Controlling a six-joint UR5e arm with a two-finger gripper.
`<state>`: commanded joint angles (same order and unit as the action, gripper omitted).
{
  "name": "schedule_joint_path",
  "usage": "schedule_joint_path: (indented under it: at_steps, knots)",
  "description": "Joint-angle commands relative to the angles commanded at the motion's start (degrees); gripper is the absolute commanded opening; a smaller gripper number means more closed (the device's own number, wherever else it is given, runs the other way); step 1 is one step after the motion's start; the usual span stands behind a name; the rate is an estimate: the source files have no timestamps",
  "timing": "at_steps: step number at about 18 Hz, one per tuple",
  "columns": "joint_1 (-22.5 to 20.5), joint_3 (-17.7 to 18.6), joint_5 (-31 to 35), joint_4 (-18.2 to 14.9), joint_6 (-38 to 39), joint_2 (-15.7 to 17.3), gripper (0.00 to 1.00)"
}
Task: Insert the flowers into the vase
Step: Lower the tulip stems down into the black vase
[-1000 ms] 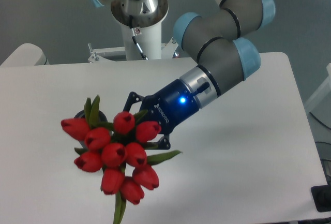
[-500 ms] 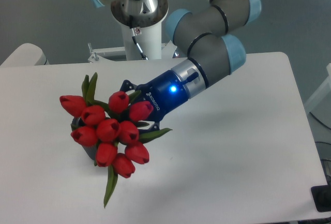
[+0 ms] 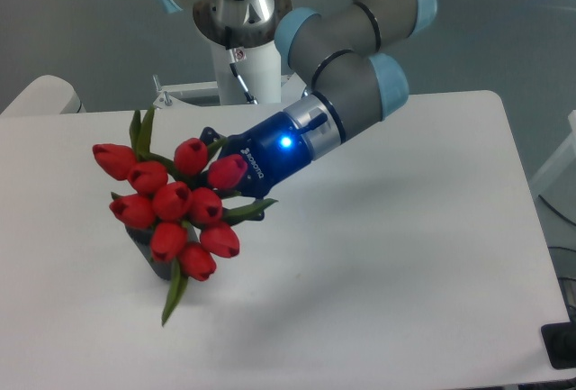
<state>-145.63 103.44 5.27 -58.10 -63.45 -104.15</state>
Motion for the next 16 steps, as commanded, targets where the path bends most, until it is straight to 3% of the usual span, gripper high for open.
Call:
schedule_joint_path:
  at_steps: [6,16]
  knots:
    - [0.35,0.88,0.00,0.09,-0.61,0.80,0.04]
    - [1.49,4.75,0.61,0.17,-8.00,0.18,0.05]
